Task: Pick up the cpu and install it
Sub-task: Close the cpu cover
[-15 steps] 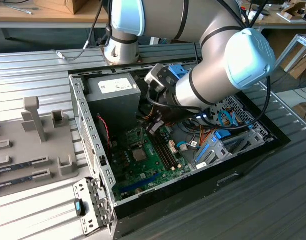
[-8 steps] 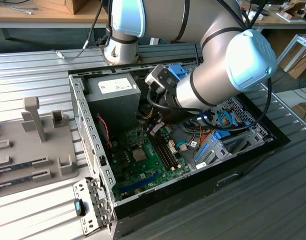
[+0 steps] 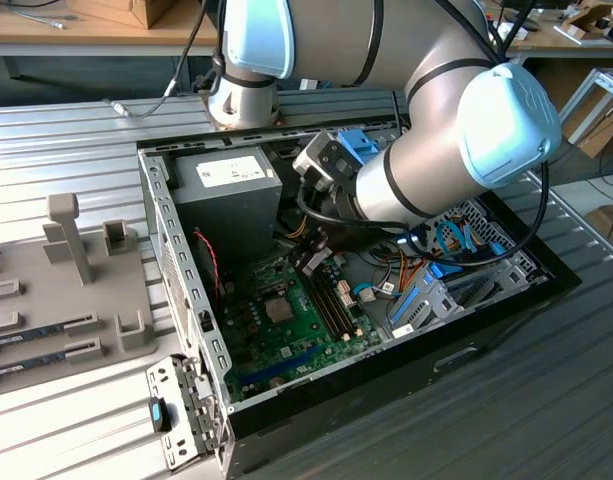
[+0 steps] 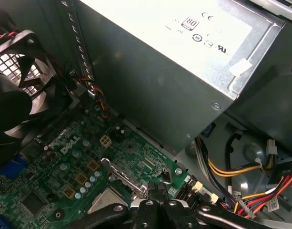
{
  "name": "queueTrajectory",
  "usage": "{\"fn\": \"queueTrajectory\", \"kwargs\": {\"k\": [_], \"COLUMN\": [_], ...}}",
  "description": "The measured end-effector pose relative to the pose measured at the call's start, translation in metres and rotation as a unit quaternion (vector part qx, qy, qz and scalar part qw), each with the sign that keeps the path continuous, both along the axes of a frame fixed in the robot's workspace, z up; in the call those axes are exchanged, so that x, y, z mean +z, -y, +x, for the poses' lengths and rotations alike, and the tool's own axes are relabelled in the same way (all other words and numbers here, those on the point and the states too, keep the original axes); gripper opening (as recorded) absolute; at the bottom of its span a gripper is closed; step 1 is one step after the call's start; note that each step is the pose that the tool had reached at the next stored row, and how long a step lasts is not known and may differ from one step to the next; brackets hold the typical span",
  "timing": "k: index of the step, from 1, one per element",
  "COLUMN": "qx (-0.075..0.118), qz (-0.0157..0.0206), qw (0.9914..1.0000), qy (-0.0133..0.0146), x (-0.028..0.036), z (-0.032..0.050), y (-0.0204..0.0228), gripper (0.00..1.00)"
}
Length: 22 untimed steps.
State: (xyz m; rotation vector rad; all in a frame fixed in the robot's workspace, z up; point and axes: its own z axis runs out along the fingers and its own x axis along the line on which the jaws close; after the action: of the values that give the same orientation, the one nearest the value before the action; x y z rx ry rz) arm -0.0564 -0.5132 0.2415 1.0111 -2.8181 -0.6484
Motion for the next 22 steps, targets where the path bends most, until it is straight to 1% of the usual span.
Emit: {"fn": "queueTrajectory", "kwargs": {"k": [2, 6, 8, 10, 11, 13, 14, 15, 16, 17, 18, 19, 20, 21, 22], "qx": [0.0, 0.0, 0.0, 0.0, 0.0, 0.0, 0.0, 0.0, 0.0, 0.0, 0.0, 0.0, 0.0, 0.0, 0.0], "qz": [0.0, 0.0, -0.0001, 0.0, 0.0001, 0.0003, 0.0007, 0.0015, 0.0037, 0.0078, 0.0156, 0.0191, 0.0213, 0.0261, 0.0282], "qw": [1.0, 1.0, 1.0, 1.0, 1.0, 0.99999, 0.99998, 0.99998, 0.99998, 0.99995, 0.99986, 0.9998, 0.99976, 0.99964, 0.99959], "qy": [0.0, 0.0, 0.0, -0.0001, -0.0017, -0.0045, -0.0056, -0.0059, -0.006, -0.006, -0.006, -0.006, -0.006, -0.006, -0.006], "x": [0.0, 0.0, 0.0001, -0.0003, -0.0023, -0.0034, -0.0038, -0.004, -0.0042, -0.0042, -0.0042, -0.0041, -0.0041, -0.0041, -0.0041], "z": [0.0, 0.0, 0.0, 0.0004, 0.007, 0.0174, 0.0238, 0.0277, 0.03, 0.0306, 0.0319, 0.0331, 0.0344, 0.0381, 0.0402], "y": [0.0012, 0.0077, 0.012, 0.0122, 0.0121, 0.0122, 0.0122, 0.012, 0.0117, 0.0105, 0.0068, 0.0047, 0.0032, -0.001, -0.0059], "gripper": [0.11, 0.11, 0.11, 0.11, 0.11, 0.11, 0.11, 0.11, 0.11, 0.11, 0.11, 0.11, 0.11, 0.11, 0.11]}}
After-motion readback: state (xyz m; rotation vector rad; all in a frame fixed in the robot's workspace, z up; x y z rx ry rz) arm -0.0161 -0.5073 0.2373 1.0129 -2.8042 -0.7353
